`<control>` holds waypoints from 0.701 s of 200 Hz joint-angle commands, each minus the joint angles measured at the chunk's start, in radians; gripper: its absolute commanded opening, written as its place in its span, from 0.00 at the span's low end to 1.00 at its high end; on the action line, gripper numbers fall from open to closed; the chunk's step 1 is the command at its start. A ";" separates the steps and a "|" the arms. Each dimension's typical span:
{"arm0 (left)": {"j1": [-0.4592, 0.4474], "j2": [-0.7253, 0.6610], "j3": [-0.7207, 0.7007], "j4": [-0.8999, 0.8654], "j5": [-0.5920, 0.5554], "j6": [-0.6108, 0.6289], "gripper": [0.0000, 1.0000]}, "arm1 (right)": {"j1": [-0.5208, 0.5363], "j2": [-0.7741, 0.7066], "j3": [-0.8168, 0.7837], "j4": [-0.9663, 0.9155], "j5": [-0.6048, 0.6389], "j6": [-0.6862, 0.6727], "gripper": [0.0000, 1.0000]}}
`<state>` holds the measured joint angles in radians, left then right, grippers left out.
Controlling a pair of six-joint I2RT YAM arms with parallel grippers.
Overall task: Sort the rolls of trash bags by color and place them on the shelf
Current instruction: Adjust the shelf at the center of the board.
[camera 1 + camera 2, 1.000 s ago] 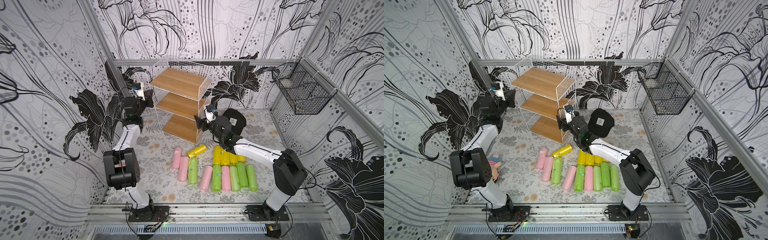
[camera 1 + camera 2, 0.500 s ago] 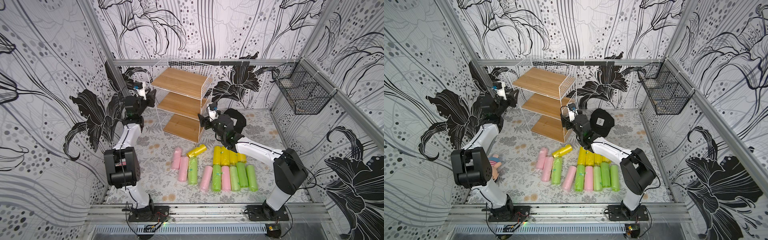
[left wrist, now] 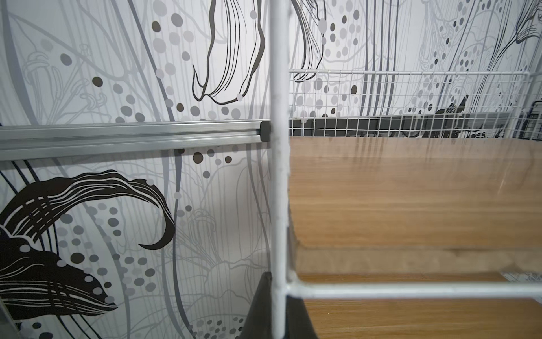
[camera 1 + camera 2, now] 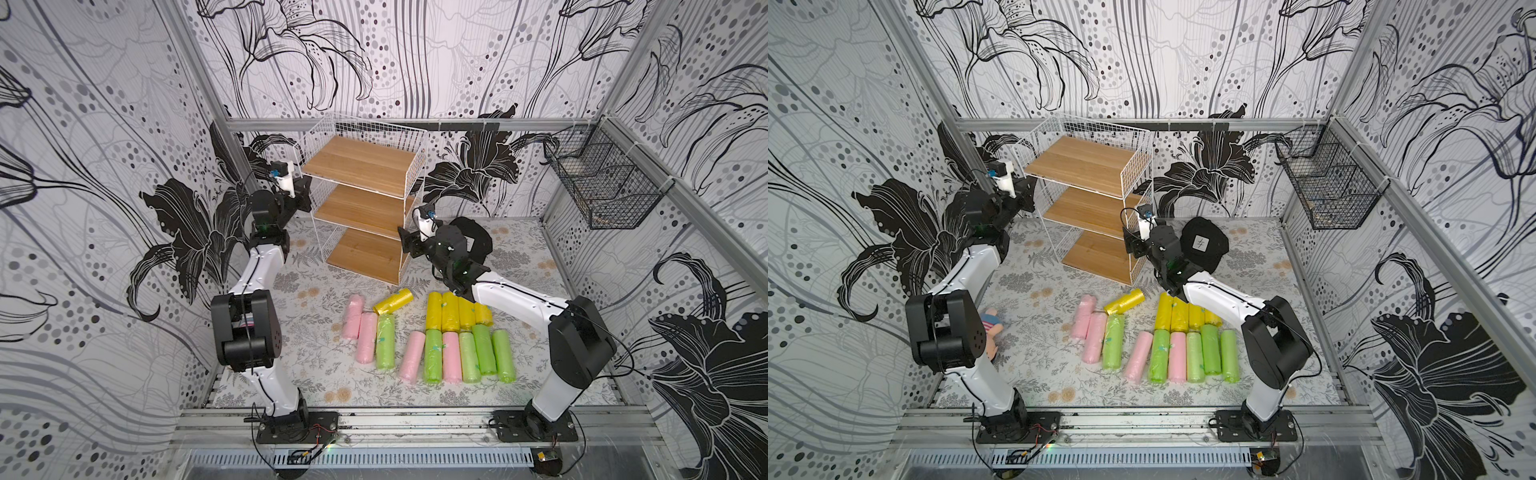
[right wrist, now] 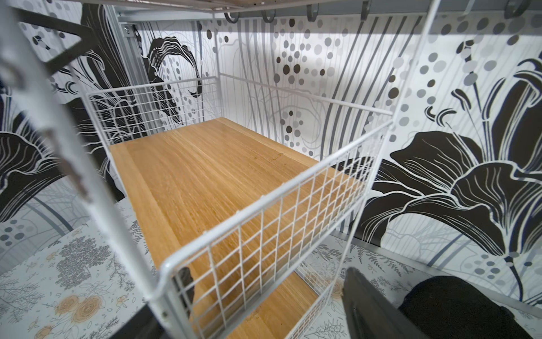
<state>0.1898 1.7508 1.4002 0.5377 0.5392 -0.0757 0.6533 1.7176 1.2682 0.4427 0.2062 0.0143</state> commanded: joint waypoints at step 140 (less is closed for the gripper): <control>-0.144 -0.162 -0.197 0.002 -0.113 -0.064 0.10 | -0.159 0.036 0.105 -0.136 -0.031 -0.020 0.82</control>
<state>0.0715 1.5715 1.1927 0.5701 0.4553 -0.0956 0.5060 1.7367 1.3373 0.3431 0.1722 0.0097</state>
